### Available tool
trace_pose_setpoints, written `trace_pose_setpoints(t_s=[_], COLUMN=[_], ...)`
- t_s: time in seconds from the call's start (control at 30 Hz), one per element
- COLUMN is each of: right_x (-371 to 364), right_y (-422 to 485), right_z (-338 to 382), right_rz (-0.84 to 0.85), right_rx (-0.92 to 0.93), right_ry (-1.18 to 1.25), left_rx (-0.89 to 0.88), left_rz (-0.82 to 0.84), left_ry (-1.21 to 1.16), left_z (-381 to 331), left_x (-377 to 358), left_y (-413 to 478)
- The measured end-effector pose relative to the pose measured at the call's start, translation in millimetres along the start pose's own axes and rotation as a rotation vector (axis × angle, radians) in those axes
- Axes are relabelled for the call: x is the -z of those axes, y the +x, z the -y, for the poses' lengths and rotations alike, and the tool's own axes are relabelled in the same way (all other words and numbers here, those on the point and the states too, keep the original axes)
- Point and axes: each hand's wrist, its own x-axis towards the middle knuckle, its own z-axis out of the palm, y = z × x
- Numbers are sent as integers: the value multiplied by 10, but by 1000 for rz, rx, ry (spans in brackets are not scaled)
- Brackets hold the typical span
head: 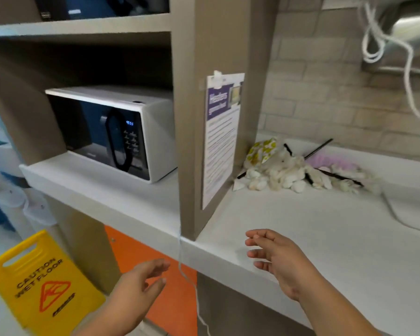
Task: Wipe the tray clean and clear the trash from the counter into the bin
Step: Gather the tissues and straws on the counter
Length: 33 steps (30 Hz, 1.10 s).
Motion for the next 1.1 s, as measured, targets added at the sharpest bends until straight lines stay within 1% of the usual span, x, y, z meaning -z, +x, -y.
trace_pose_setpoints(t_s=[0.1,0.27,0.37,0.47,0.7,0.83,0.93,1.1], right_x=[361,1046,1490,1892,2725,3070,3276,3467], right_y=[165,530,750,948,1381,1663,1933,2381], right_z=[61,235,367,479,571,501,392,283], right_rz=[-18,-20,-28,-48,-57,-98,-166,-283], right_rx=[5,15,38,46,-7,-31,7,129], right_ry=[26,-19,-65,-110,-280,-411,-521,-981], left_rx=[-44,-121,-119,-98,-96,-97,-107,-125], left_rz=[-6,-35,-49,-20,30,67,85,123], left_ry=[-54,-60,-94,-106,-57,-52,-53,-48], left_z=[-340,-916,-1234,-1446,-1769,-1908,-2014,-2088], left_x=[-241,-720,-1025,-1296,-1820,-2031,-2168,-2350], left_y=[249,696,993,1243,1700,1953,2120,2335])
